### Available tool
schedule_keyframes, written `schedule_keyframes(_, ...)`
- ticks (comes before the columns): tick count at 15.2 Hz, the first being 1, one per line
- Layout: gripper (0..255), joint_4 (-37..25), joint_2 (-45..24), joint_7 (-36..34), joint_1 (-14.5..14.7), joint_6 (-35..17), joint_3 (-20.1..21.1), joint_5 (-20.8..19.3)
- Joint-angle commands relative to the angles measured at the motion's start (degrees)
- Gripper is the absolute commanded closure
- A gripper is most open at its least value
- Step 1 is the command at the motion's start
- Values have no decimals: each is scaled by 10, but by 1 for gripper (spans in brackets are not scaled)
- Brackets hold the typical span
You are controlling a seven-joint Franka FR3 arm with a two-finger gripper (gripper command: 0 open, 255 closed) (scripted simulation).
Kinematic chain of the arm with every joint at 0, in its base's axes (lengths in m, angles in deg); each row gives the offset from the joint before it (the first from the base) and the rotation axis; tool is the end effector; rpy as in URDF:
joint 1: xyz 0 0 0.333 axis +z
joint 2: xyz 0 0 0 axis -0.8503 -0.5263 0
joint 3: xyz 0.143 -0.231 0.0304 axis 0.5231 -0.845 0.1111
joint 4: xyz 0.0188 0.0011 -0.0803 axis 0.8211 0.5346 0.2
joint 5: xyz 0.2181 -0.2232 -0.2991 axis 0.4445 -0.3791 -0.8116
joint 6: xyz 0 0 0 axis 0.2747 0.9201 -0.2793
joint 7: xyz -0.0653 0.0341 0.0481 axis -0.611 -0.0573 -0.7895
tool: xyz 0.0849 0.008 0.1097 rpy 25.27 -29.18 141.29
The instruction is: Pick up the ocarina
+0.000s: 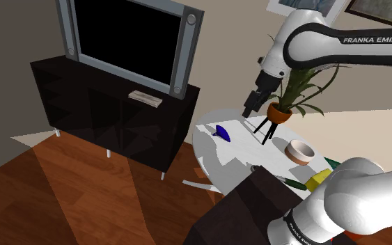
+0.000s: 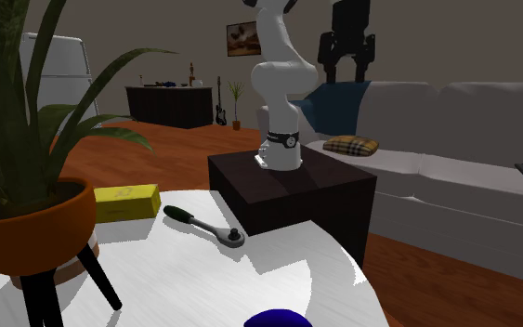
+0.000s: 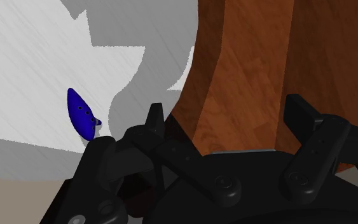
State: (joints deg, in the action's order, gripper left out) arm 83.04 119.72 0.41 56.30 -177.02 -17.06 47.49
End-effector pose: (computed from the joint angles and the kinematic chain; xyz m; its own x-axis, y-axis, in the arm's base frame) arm 0.4197 -0.0525 0.4004 0.9965 0.0821 0.0165 0.0826 -0.9959 -0.0357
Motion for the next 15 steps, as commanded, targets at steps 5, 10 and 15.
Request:
schedule_keyframes(5,0,9,-99,61,-14,-118,-46,-19)
schedule_keyframes(10,0,-8,-199,115,-19,-208,-82,-16)
schedule_keyframes(15,0,-47,-311,181,-20,-286,-113,14)
